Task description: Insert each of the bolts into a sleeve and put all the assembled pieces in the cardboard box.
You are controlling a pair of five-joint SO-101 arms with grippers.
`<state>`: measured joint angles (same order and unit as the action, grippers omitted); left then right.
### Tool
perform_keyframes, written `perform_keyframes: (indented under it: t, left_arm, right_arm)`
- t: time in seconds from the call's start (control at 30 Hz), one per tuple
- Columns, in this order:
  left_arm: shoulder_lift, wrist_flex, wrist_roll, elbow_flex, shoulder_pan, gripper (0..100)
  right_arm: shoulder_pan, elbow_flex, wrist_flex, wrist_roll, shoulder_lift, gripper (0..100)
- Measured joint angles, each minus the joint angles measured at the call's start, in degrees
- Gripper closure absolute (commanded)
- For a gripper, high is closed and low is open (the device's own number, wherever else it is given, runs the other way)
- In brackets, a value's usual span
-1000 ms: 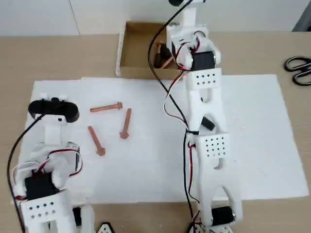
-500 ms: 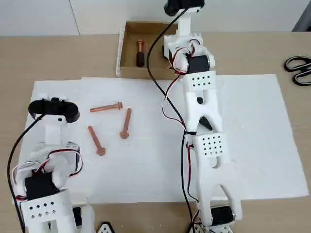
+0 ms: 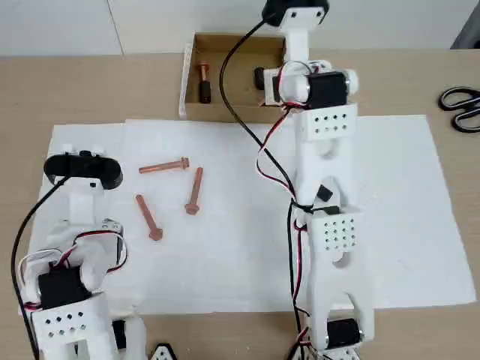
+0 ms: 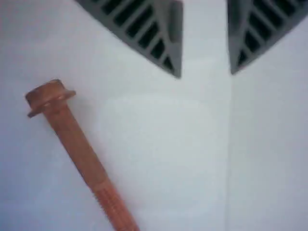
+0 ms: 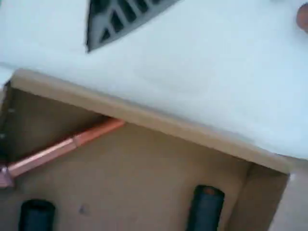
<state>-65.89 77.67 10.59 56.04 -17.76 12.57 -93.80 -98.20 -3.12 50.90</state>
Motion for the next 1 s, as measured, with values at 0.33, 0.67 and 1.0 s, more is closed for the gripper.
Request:
perform_keyframes:
  t: [0.33, 0.67, 1.0]
  left_arm:
    - [0.0, 0.0, 0.0, 0.0, 0.0, 94]
    - [0.0, 0.0, 0.0, 0.0, 0.0, 94]
    - [0.0, 0.0, -2.0, 0.0, 0.0, 94]
  right_arm:
    - [-5.1, 3.1, -0.9, 0.0, -17.7, 87.7]
    - [-5.4, 47.3, -1.0, 0.0, -45.4, 87.3]
    - [-5.9, 85.3, 3.7, 2.1, -52.4, 87.2]
